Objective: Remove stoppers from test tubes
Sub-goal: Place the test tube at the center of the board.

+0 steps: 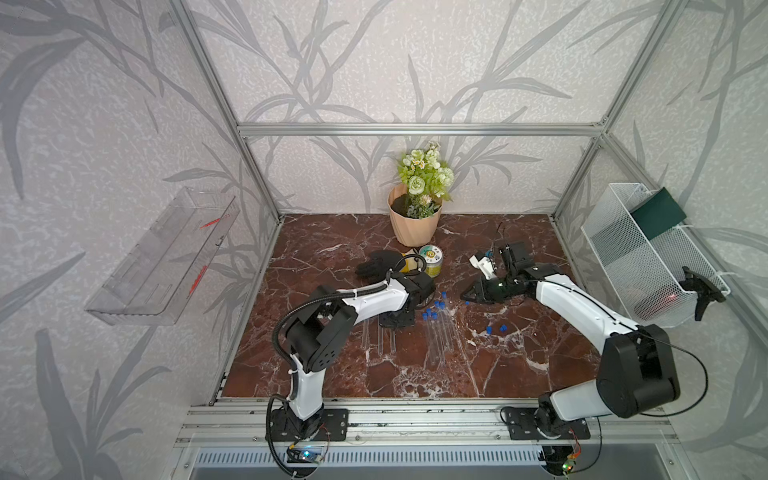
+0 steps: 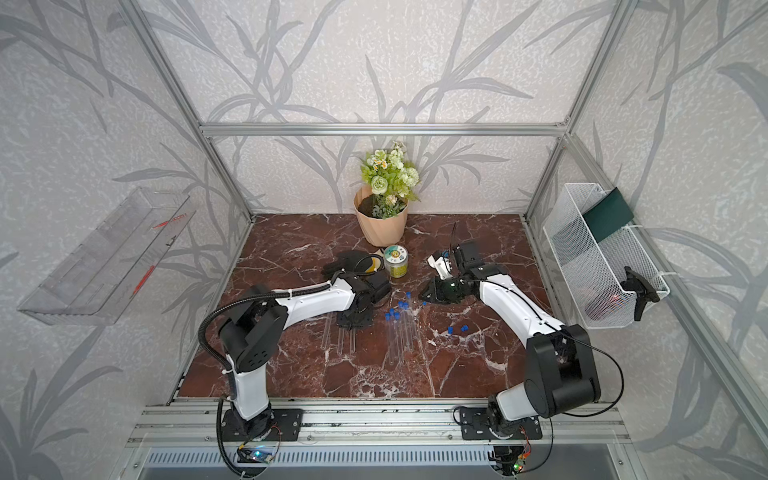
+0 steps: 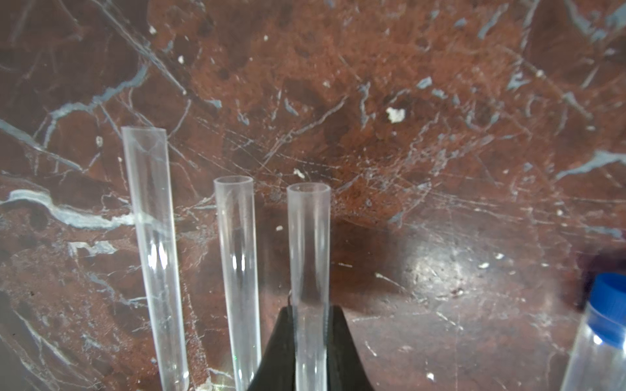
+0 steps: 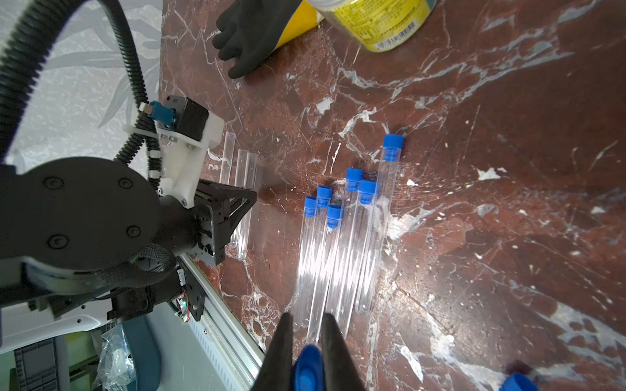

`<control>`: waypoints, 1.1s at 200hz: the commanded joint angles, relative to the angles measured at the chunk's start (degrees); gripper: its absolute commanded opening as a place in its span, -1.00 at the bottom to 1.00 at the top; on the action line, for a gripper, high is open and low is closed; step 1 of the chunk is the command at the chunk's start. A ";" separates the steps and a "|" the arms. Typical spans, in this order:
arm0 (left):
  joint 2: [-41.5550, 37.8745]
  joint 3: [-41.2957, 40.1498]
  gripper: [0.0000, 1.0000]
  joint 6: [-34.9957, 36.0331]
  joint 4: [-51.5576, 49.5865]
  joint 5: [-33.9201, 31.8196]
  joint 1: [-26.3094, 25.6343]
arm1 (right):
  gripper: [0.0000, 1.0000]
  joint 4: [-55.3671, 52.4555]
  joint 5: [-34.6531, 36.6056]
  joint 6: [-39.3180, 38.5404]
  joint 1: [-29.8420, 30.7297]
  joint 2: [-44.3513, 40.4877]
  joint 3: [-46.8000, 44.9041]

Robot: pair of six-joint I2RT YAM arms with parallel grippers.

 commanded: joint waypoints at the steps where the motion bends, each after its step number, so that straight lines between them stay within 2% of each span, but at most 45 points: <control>1: 1.00 0.76 -0.92 -0.34 -1.01 -0.25 0.28 | -1.00 -1.06 0.53 -0.84 0.02 -1.35 0.15; 41: 1.59 0.26 -0.84 -0.50 -0.50 0.13 0.28 | -1.00 -1.45 0.87 -1.05 0.00 -1.26 0.51; 112: 1.36 0.05 -0.36 -0.42 -0.21 0.30 0.28 | -1.00 -1.73 1.03 -1.32 -0.08 -1.08 0.74; 153: 0.32 1.46 -0.31 -0.04 -2.50 -0.78 0.20 | -1.00 -1.44 0.93 -1.23 -0.22 -1.25 0.36; 199: -1.20 4.14 -0.14 0.40 -6.94 -1.69 -0.59 | -1.00 -0.67 0.14 -1.50 -1.72 -3.03 -1.74; 220: -2.89 5.25 0.05 -0.42 -9.08 -2.53 -1.85 | -1.00 -0.37 0.06 -1.81 -2.60 -4.45 -3.23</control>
